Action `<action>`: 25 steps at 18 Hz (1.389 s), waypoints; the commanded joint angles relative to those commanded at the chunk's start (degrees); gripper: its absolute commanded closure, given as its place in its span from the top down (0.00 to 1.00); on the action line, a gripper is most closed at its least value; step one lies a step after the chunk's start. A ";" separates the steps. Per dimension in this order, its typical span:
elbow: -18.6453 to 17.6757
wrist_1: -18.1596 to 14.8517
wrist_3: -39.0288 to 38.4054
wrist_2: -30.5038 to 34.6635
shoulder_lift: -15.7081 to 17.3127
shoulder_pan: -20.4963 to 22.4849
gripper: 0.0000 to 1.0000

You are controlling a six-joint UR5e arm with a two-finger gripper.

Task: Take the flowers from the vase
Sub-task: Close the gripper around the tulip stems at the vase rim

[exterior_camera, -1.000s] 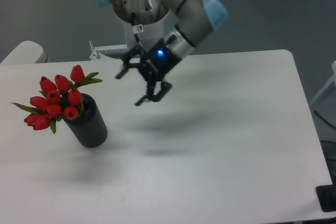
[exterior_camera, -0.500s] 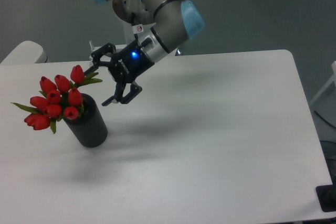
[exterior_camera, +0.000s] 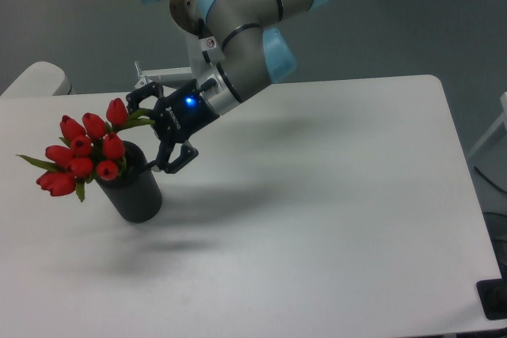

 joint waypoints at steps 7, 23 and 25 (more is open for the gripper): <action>-0.53 0.00 -0.09 0.00 -1.41 -1.50 1.00; -0.44 0.97 -1.93 -3.87 -0.79 -2.73 0.12; -0.35 0.97 -1.93 -3.95 -0.62 -2.46 0.09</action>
